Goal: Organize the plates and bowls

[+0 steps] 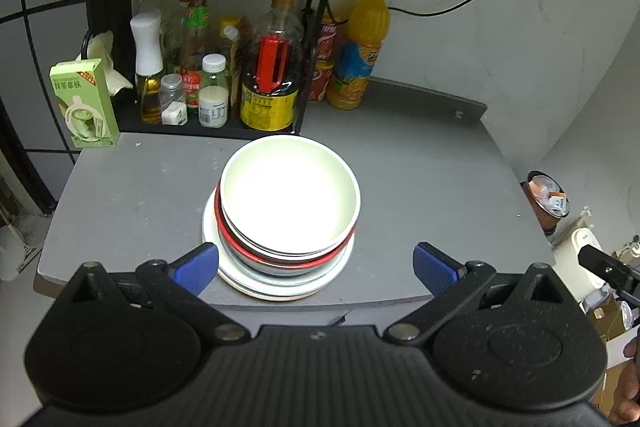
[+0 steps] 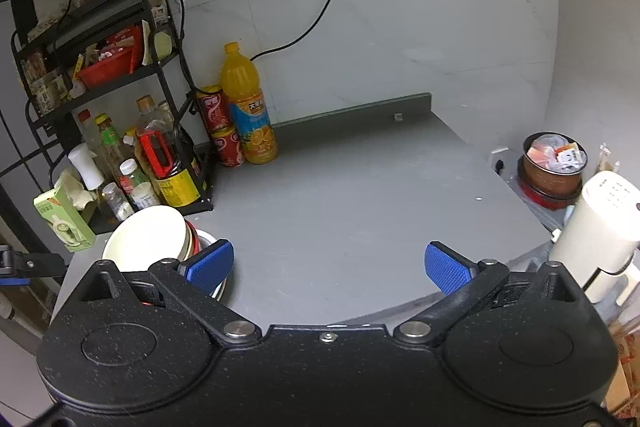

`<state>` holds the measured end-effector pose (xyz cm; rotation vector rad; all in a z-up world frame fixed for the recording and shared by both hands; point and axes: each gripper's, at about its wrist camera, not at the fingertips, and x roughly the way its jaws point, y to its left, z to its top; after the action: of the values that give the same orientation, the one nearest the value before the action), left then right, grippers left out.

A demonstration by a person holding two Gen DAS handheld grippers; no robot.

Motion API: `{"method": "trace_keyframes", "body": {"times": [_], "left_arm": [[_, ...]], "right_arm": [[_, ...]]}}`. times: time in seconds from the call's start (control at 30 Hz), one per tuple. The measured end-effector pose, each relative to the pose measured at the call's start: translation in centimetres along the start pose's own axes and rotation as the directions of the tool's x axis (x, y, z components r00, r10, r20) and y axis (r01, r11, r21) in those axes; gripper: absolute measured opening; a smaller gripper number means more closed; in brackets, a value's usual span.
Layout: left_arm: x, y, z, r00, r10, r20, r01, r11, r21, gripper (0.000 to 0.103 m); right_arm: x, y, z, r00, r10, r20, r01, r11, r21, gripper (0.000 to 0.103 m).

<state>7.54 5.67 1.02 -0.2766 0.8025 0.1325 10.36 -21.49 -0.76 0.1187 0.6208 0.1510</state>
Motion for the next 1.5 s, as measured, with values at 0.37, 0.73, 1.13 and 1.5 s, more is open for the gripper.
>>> {"method": "trace_keyframes", "body": {"times": [0.37, 0.73, 1.13, 1.5], "left_arm": [[-2.1, -0.9, -1.9, 1.000, -0.022, 0.010, 0.021, 0.999, 0.038, 0.102], [-3.2, -0.5, -4.7, 0.999, -0.043, 0.001, 0.043, 0.997, 0.062, 0.102], [-4.3, 0.1, -7.1, 0.998, -0.067, -0.002, 0.067, 0.995, 0.076, 0.102], [-4.9, 0.0, -7.4, 0.997, -0.082, 0.012, 0.081, 0.993, 0.088, 0.102]], "right_arm": [[-2.4, 0.7, -1.7, 1.000, -0.012, 0.014, 0.011, 1.000, 0.009, 0.103], [-4.4, 2.6, -5.1, 0.999, -0.035, 0.011, 0.035, 0.999, 0.008, 0.103], [-5.7, 3.5, -7.0, 0.999, -0.047, 0.015, 0.047, 0.999, 0.004, 0.103], [-6.4, 3.6, -6.9, 0.998, -0.057, 0.033, 0.057, 0.998, 0.010, 0.103]]}}
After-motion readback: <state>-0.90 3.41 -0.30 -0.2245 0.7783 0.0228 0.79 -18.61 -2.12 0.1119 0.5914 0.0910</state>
